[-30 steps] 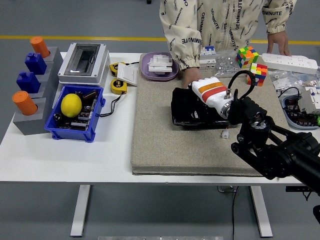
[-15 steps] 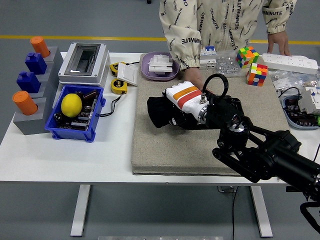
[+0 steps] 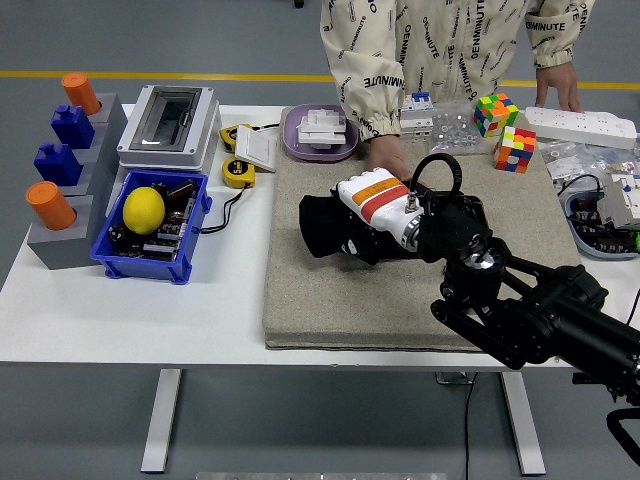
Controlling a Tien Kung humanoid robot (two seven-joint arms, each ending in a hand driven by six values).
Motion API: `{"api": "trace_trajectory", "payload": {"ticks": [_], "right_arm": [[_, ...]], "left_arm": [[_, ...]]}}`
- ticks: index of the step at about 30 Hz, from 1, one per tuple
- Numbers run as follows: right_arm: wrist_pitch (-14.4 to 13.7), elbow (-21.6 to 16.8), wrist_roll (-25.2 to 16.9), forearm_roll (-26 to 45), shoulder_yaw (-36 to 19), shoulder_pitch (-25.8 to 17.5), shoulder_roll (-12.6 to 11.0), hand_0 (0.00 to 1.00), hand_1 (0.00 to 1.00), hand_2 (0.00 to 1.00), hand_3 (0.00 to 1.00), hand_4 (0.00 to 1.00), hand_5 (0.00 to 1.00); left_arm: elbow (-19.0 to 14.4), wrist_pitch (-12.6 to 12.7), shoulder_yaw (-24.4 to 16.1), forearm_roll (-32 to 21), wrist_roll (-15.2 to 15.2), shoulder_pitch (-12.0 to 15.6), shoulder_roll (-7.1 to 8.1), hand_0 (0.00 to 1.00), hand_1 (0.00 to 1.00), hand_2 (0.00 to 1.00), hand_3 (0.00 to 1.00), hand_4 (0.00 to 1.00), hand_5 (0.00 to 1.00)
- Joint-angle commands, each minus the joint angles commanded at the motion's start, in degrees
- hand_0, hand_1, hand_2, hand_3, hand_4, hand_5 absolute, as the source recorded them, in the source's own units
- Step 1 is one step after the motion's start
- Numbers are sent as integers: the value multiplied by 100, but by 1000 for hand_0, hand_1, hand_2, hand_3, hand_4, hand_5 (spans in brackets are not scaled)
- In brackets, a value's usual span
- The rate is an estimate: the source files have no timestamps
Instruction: Pick the rag up,wipe the panel,place it on the desk
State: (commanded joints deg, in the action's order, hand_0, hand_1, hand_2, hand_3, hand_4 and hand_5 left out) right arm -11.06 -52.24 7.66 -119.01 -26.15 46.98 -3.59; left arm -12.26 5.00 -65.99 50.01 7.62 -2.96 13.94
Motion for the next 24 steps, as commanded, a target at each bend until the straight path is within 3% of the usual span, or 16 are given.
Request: {"api": "trace_trajectory", "payload": {"ticks": [24], "right_arm": [[11, 81, 10, -17, -586, -397, -949, 388, 419, 476, 501, 968, 176]], "left_arm": [[-10, -1, -93, 27, 1, 16, -39, 650, 663, 696, 580, 682, 447]]}}
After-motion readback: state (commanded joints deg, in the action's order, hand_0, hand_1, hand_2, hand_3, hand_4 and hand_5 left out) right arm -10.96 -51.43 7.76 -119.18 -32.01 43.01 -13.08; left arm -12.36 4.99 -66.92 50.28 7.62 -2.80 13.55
